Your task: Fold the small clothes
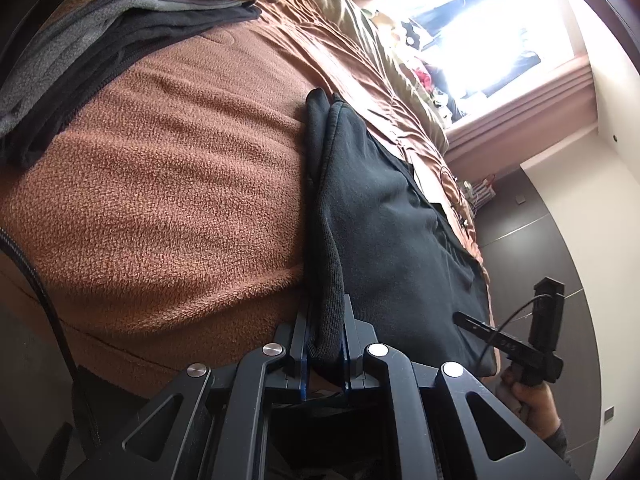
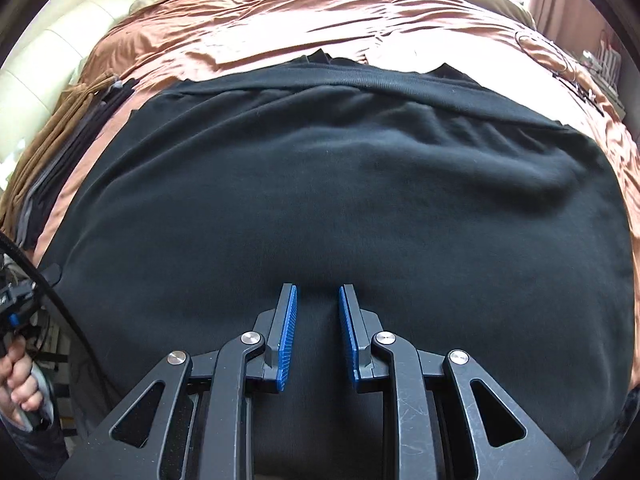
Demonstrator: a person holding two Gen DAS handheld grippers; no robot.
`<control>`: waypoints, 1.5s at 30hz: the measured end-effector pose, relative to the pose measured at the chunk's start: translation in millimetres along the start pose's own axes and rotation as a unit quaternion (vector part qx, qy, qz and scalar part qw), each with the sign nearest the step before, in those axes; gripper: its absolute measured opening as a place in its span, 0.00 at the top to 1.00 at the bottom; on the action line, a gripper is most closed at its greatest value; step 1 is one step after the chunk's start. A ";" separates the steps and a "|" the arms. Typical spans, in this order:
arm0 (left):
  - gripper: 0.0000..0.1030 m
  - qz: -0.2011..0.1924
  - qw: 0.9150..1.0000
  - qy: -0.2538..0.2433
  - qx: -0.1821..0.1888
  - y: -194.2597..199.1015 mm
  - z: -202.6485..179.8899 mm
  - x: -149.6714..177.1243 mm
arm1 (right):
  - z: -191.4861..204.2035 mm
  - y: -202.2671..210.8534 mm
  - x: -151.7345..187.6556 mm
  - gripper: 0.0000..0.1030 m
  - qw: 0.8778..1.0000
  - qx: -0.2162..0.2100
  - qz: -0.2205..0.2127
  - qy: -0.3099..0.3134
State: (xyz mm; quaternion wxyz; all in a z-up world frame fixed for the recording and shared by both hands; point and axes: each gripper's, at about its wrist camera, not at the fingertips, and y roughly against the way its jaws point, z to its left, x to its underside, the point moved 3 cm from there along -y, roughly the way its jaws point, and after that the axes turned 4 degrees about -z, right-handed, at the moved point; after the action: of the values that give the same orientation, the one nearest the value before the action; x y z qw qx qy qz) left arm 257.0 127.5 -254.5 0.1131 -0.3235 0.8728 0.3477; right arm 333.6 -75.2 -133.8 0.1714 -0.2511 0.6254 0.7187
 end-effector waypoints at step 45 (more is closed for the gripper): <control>0.88 -0.010 0.999 0.032 0.031 9.3 11.5 7.9 | -11.1 -61.7 -95.4 0.82 0.999 0.015 0.038 -0.004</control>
State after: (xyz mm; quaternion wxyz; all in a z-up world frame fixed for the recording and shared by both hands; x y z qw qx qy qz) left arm 244.7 136.6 -261.3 0.0982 -0.3394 0.8830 0.3090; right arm 447.6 -69.9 -130.1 0.1503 -0.2217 0.6447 0.7160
